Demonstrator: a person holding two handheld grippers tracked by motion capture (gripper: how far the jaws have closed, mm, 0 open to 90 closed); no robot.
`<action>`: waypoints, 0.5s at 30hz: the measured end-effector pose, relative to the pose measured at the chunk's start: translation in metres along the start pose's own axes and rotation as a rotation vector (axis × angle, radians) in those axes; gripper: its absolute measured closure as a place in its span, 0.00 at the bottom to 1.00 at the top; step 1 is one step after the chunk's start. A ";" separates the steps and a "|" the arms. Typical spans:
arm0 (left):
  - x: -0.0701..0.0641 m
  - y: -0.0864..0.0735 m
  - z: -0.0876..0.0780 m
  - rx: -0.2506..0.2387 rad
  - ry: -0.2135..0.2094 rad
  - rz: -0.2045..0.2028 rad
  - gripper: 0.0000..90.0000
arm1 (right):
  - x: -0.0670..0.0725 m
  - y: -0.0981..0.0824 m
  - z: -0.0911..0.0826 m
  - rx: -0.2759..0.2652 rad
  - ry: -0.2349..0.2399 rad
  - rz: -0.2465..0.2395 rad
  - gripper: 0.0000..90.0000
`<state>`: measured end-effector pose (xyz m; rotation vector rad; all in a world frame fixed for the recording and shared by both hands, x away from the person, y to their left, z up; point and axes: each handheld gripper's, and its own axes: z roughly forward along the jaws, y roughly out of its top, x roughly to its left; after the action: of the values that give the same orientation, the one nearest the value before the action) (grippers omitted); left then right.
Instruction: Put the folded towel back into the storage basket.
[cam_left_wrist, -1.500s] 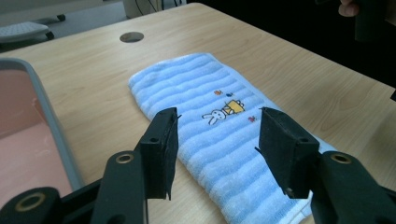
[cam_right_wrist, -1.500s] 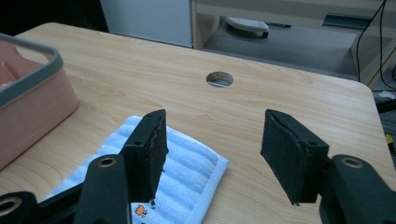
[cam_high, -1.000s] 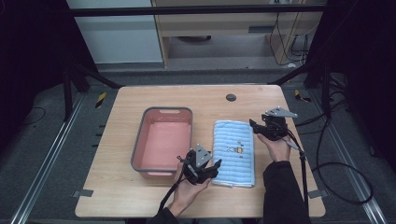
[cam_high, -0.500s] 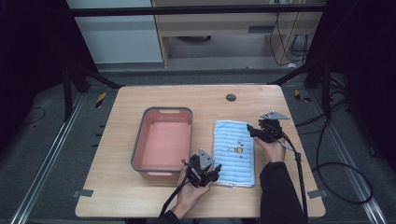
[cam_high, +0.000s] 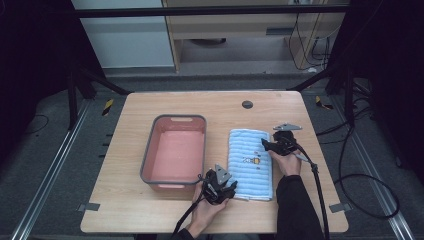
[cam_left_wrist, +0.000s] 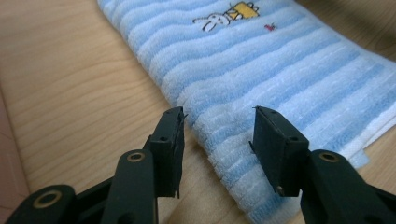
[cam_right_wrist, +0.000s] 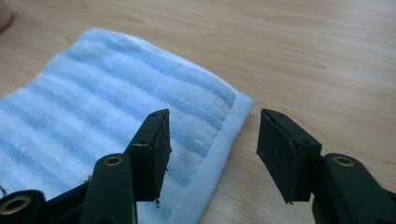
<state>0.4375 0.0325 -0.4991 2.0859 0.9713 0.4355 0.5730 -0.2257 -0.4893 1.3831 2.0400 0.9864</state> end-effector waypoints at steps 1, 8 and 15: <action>0.001 -0.001 0.000 0.000 -0.004 -0.007 0.59 | 0.000 -0.001 0.002 0.008 0.000 -0.006 0.49; 0.002 -0.004 0.003 0.003 -0.005 -0.024 0.60 | 0.000 -0.009 0.009 0.038 0.019 0.025 0.53; -0.001 -0.005 0.004 0.006 -0.010 -0.044 0.65 | 0.002 -0.010 0.010 0.045 0.032 0.051 0.65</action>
<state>0.4369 0.0320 -0.5055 2.0660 1.0115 0.4000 0.5733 -0.2230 -0.5036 1.4579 2.0711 0.9962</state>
